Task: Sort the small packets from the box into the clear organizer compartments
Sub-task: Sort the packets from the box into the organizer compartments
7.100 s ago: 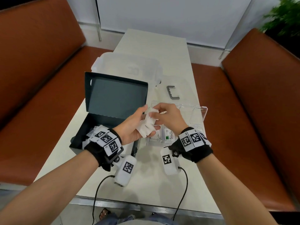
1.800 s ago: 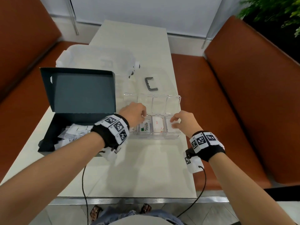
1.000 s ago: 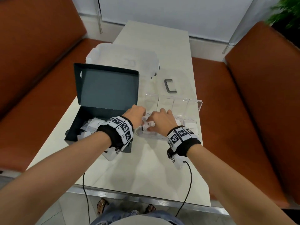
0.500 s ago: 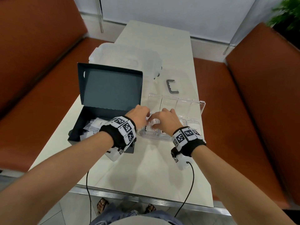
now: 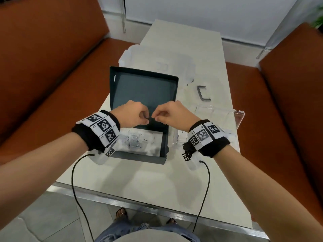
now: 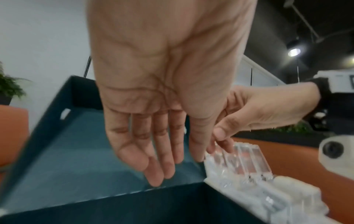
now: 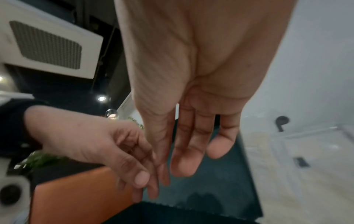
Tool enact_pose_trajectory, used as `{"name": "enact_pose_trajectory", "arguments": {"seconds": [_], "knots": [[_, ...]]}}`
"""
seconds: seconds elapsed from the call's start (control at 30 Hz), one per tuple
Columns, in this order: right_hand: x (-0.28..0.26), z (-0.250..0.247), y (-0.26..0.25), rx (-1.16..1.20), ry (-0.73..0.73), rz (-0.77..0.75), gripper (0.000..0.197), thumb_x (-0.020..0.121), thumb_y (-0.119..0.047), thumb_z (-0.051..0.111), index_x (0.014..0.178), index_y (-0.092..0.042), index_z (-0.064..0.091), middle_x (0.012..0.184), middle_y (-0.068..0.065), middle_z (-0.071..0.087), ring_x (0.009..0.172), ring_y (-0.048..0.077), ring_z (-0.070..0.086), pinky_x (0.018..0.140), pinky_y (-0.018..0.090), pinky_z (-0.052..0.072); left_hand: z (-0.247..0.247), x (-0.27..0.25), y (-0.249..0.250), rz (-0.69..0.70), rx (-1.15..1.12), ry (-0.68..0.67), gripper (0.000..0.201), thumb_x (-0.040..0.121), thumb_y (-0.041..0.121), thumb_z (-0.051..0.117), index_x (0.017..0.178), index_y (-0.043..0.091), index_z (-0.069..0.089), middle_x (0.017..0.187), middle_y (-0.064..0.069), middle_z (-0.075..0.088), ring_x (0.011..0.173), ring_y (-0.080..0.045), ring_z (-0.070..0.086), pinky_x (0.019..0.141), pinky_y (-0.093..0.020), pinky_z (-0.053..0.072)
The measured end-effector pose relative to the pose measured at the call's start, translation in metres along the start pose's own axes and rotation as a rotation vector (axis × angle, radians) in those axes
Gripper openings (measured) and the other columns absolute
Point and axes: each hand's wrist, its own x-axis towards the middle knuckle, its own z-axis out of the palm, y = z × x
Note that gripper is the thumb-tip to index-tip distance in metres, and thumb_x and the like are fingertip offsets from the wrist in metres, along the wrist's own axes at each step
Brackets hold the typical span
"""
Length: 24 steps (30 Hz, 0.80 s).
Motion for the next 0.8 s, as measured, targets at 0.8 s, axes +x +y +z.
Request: {"name": "enact_pose_trajectory", "arguments": {"seconds": [0.8], "knots": [[0.052, 0.105, -0.007, -0.533, -0.445, 0.292, 0.049, 0.078, -0.015, 0.074, 0.12, -0.007, 0.049, 0.092, 0.007, 0.055, 0.078, 0.022, 0.056, 0.059, 0.029, 0.043, 0.035, 0.015, -0.054, 0.033, 0.56, -0.359, 0.058, 0.09, 0.019, 0.067, 0.141, 0.004, 0.042, 0.138, -0.014, 0.046, 0.125, -0.028, 0.05, 0.1, -0.033, 0.044]]}}
